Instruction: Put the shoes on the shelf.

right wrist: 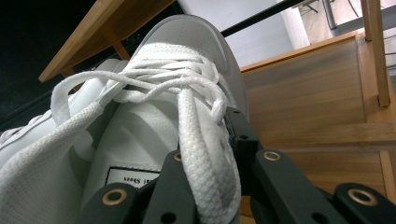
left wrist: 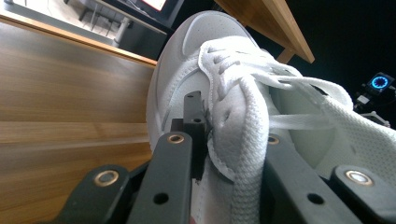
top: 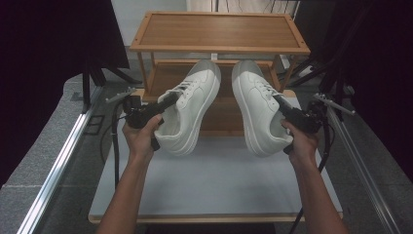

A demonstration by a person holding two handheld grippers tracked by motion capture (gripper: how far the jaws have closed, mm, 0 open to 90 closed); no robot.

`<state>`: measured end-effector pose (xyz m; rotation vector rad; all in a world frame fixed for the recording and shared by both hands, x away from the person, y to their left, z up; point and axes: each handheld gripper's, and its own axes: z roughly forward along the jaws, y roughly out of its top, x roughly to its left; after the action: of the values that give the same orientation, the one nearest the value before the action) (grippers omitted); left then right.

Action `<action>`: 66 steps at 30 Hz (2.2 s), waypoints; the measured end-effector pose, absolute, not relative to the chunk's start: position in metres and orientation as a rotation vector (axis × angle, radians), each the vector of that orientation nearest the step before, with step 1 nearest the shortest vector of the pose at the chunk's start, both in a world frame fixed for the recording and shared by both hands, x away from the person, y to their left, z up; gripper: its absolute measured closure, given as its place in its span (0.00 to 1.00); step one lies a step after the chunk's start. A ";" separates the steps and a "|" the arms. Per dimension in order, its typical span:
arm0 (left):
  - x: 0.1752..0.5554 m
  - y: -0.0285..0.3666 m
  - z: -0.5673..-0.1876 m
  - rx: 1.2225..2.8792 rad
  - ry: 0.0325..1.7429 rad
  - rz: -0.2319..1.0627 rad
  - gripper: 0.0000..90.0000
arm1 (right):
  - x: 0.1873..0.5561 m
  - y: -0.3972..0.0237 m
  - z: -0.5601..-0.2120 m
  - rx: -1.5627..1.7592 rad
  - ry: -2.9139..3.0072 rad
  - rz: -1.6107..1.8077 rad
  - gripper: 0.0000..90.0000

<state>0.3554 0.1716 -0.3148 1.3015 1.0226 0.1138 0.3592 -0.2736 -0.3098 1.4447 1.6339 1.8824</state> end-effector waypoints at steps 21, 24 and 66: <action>0.372 0.153 -0.301 1.276 1.048 0.127 0.91 | 0.372 -0.269 -0.292 1.481 1.588 1.848 0.92; 0.378 0.150 -0.300 1.272 1.061 0.126 0.91 | 0.376 -0.267 -0.289 1.483 1.584 1.841 0.92; 0.445 0.119 -0.309 1.204 1.305 0.240 0.88 | 0.449 -0.218 -0.300 1.652 1.512 1.664 0.89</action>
<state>0.4452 0.1195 -0.3095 1.2039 1.3055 0.2404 0.4491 -0.2185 -0.2997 1.6518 1.5118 1.6641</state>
